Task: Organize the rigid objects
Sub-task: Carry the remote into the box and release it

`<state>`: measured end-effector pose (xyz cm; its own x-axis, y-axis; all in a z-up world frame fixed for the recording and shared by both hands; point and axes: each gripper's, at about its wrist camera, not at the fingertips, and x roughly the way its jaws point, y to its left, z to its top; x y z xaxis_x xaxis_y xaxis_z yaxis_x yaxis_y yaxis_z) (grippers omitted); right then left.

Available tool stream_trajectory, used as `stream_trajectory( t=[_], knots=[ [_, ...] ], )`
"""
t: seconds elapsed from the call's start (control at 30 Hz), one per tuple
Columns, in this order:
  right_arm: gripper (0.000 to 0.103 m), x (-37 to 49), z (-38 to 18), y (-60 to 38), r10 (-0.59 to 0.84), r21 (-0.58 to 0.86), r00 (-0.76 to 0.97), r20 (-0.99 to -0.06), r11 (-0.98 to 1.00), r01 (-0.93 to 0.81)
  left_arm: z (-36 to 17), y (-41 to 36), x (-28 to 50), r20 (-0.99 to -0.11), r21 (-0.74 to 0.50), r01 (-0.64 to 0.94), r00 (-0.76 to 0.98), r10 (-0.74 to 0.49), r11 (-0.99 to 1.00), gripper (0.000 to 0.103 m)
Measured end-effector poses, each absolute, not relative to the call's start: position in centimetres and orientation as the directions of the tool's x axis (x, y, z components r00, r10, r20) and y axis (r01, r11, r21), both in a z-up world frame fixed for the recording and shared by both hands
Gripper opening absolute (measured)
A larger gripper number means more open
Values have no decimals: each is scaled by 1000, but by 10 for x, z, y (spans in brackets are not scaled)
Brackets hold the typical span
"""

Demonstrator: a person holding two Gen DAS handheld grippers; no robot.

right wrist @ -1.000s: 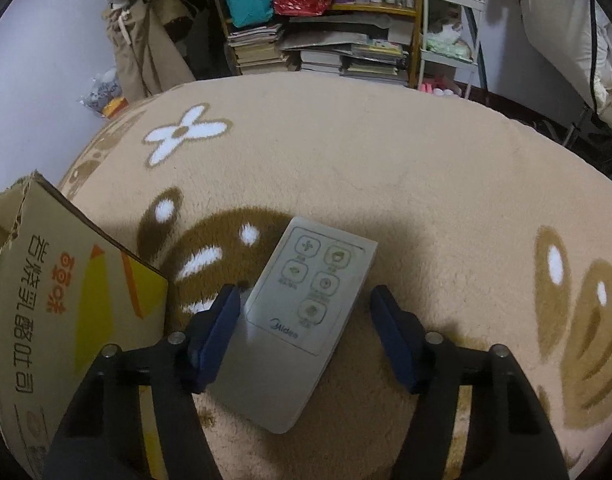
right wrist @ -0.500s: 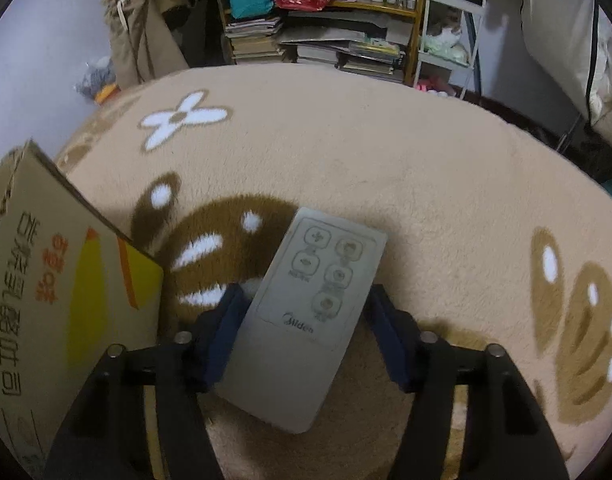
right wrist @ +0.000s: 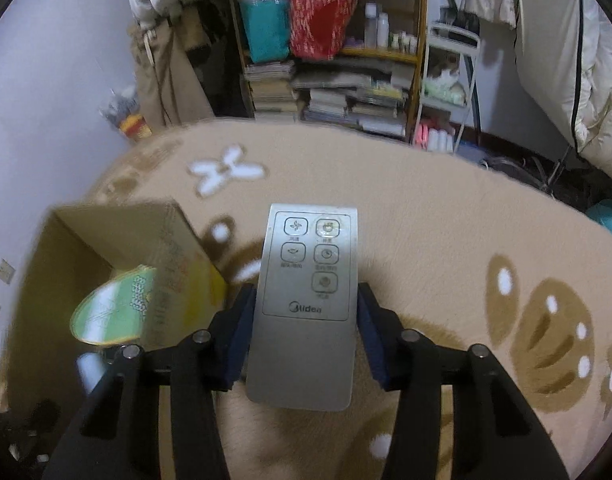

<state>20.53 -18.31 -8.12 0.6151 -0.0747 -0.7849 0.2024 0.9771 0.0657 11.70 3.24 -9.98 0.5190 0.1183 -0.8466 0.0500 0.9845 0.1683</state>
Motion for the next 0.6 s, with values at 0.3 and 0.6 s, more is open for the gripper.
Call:
stream_trajectory(
  t=[0.3,0.6],
  knots=[
    [53,176,-24,-153,95,202,701,-707,977,71,-94,34,115,-837,152,49,537,102,987,15],
    [53,152,-37,-114,218,254,653,-725,966,-42,-87,35,107,-828,141,56,553,87,988,15]
  ],
)
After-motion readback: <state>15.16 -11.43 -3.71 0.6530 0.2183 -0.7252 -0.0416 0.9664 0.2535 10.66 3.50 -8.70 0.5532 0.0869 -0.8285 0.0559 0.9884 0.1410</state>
